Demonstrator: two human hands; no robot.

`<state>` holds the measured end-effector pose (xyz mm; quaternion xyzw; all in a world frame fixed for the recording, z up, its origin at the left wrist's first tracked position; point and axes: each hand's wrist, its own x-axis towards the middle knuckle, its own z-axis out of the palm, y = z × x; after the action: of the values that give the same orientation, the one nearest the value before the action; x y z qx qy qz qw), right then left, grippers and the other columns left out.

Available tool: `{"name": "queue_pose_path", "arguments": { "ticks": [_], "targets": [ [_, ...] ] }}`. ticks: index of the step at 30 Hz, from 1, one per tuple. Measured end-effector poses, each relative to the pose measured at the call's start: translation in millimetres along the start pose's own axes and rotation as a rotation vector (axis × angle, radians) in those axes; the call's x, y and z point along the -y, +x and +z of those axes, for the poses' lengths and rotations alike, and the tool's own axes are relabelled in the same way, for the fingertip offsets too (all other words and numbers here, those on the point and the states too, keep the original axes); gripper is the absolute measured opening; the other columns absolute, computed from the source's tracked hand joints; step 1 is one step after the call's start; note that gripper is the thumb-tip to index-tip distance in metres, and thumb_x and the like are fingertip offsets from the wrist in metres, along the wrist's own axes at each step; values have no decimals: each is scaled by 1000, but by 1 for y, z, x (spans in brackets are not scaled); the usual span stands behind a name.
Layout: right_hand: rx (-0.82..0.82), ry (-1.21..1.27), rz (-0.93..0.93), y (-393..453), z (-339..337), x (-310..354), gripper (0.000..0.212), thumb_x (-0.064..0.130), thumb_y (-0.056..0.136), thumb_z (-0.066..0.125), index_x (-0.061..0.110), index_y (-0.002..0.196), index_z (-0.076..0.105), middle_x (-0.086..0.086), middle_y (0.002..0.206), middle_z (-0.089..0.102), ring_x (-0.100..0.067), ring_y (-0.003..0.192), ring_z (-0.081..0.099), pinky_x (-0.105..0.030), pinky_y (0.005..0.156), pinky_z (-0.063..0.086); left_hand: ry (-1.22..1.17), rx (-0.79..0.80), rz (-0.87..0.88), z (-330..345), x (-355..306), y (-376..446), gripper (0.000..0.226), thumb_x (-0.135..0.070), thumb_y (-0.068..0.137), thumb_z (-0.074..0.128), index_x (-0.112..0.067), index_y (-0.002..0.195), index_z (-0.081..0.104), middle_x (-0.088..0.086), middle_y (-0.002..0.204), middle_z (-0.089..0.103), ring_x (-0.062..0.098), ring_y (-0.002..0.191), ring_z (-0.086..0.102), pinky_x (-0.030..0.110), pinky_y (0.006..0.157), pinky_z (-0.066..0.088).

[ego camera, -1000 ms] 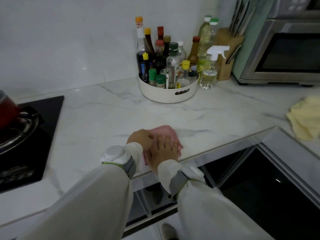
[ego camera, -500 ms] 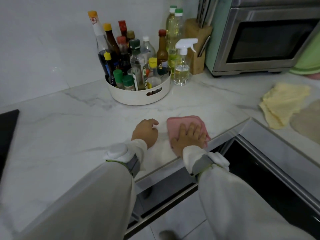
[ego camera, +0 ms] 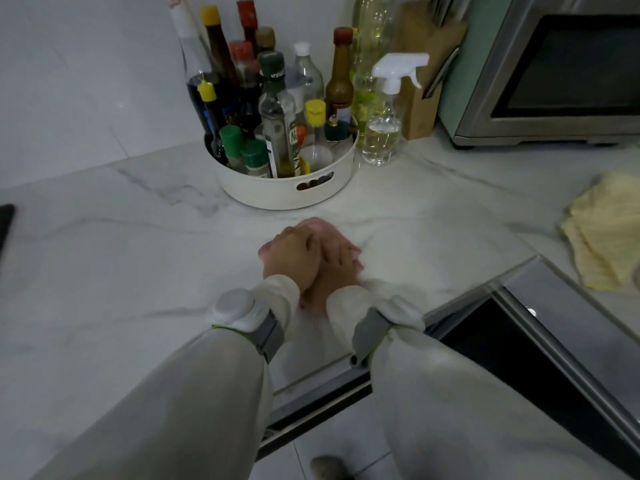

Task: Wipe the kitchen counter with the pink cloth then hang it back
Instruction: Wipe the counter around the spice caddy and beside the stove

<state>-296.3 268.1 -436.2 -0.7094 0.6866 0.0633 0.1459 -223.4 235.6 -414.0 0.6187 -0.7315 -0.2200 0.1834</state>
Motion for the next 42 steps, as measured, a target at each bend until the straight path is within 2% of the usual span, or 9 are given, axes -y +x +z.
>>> {"name": "queue_pose_path", "arguments": {
  "ticks": [5, 15, 25, 29, 33, 36, 38, 40, 42],
  "targets": [
    [-35, 56, -35, 13, -2, -9, 74, 51, 92, 37, 26, 150, -2, -2, 161, -5, -26, 148, -6, -44, 119, -5, -2, -68, -73, 2, 18, 10, 31, -17, 96, 38, -1, 104, 64, 21, 109, 63, 37, 100, 58, 37, 90, 44],
    [-111, 91, 285, 65, -25, -141, 64, 52, 95, 24, 28, 150, 1, -6, 160, -7, -29, 147, -7, -47, 120, -3, 35, 117, 299, 45, -72, 62, 41, -22, 85, 35, 0, 97, 67, 23, 108, 64, 36, 100, 58, 36, 88, 45],
    [-135, 209, 619, 33, -29, -209, 71, 50, 93, 30, 22, 151, 0, -12, 160, -6, -34, 146, -6, -51, 118, -1, 7, 211, 317, 89, -116, 77, 36, -15, 92, 43, -7, 122, 60, 19, 124, 54, 36, 114, 53, 39, 97, 45],
    [-152, 180, 629, 8, -18, -205, 67, 50, 95, 24, 24, 150, -2, -9, 160, -7, -32, 147, -7, -51, 118, -2, -50, 286, 437, 101, -147, 61, 36, -16, 95, 41, -6, 126, 58, 17, 131, 54, 32, 118, 52, 30, 100, 41],
    [-48, 236, 551, -18, -13, -201, 90, 48, 87, 50, 15, 150, -5, -8, 160, -8, -31, 147, -9, -45, 119, -5, -109, 490, 492, 116, -166, 45, 37, -24, 101, 37, -12, 134, 51, 9, 137, 53, 27, 121, 52, 25, 89, 45],
    [-108, 309, 476, -25, 7, -197, 101, 53, 75, 58, 20, 151, -1, -9, 160, -2, -30, 147, -4, -46, 121, -2, -54, 524, 505, 126, -160, 38, 44, -32, 102, 32, -14, 140, 45, 6, 149, 42, 24, 135, 40, 30, 111, 32],
    [-168, 407, 443, -38, 11, -190, 98, 49, 72, 63, 19, 151, 13, -10, 159, 10, -30, 147, 8, -45, 121, 6, -24, 503, 535, 127, -152, 31, 46, -34, 103, 28, -15, 143, 41, 3, 153, 36, 20, 141, 32, 29, 117, 19],
    [-329, 633, 392, -51, 8, -183, 64, 26, 75, 67, 13, 136, 48, -16, 143, 46, -32, 132, 42, -44, 113, 32, -24, 495, 496, 124, -140, 28, 50, -39, 103, 22, -19, 146, 37, 1, 155, 31, 19, 144, 26, 34, 121, 15],
    [-537, 803, 386, -61, 5, -176, 31, 8, 79, 57, 6, 108, 68, -18, 110, 69, -31, 103, 62, -37, 91, 50, 115, 482, 482, 121, -124, 27, 52, -42, 102, 18, -22, 149, 29, 1, 158, 23, 21, 147, 20, 42, 120, 12]
  ]
}}
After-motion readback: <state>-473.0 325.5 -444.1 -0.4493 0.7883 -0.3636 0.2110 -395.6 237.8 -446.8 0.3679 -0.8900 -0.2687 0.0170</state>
